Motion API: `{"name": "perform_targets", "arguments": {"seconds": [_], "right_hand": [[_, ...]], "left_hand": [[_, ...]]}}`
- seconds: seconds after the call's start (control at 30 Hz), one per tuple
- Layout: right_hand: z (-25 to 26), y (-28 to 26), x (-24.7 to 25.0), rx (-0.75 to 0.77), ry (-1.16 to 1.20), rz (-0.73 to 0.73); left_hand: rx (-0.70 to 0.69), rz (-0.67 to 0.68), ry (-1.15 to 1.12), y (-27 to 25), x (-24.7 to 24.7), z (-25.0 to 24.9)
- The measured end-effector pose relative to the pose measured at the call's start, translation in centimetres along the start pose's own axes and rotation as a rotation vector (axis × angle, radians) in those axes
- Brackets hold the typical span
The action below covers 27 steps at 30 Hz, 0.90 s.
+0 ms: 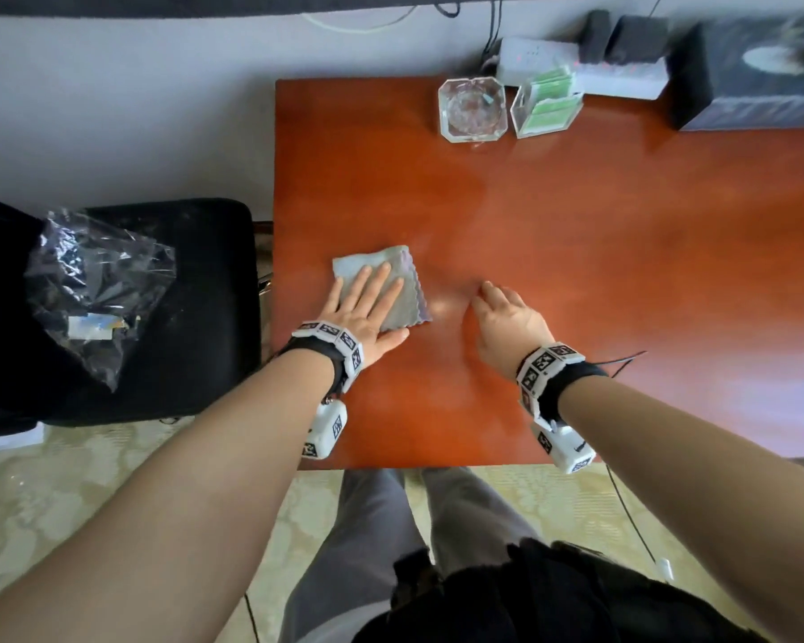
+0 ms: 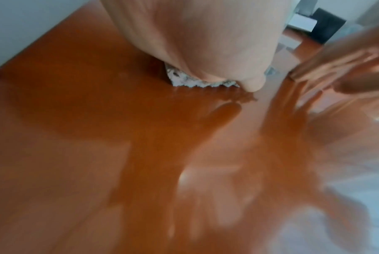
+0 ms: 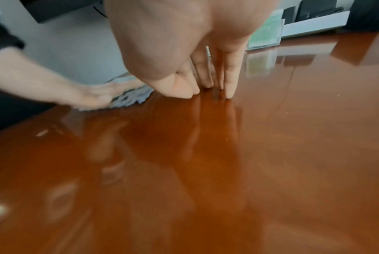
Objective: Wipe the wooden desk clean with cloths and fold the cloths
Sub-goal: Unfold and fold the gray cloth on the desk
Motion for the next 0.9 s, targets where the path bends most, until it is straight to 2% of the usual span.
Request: {"name": "perform_targets", "arguments": {"seconds": [0.13, 0.3, 0.37, 0.47, 0.57, 0.63, 0.73, 0.83, 0.9], "right_hand": [[0.5, -0.6, 0.5, -0.044, 0.021, 0.08], [2.8, 0.3, 3.3, 0.004, 0.103, -0.066], [4.6, 2.2, 3.7, 0.098, 0.124, -0.087], [8.8, 5.6, 3.9, 0.238, 0.079, -0.077], [12.5, 8.3, 3.0, 0.198, 0.039, 0.023], [13.9, 9.5, 2.0, 0.114, 0.025, 0.072], [14.6, 10.2, 0.9, 0.083, -0.019, 0.09], [14.0, 10.9, 1.5, 0.085, -0.031, 0.087], [13.7, 12.0, 2.2, 0.059, -0.039, 0.098]], "left_hand": [[-0.025, -0.041, -0.028, 3.0, 2.3, 2.3], [-0.073, -0.112, -0.113, 1.4, 3.2, 3.0], [0.038, -0.171, -0.152, 0.6, 3.5, 4.7], [0.244, -0.179, -0.188, 0.3, 3.9, 9.1], [0.267, -0.193, -0.164, 1.3, 5.3, 13.6], [0.215, -0.173, -0.09, 2.4, 6.6, 15.6], [0.157, -0.077, -0.057, 4.6, 8.1, 17.0], [0.116, 0.04, -0.056, 6.5, 7.9, 16.1], [0.128, 0.056, -0.079, 7.0, 7.1, 15.0]]}}
Point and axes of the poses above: each hand's wrist, its own y-axis towards the middle knuckle, its own x-axis out of the back of the hand, z = x × y, the point moved 3 cm from there along y, towards the middle knuckle, and after that the axes turned 8 degrees about y, right-handed, at the moved point
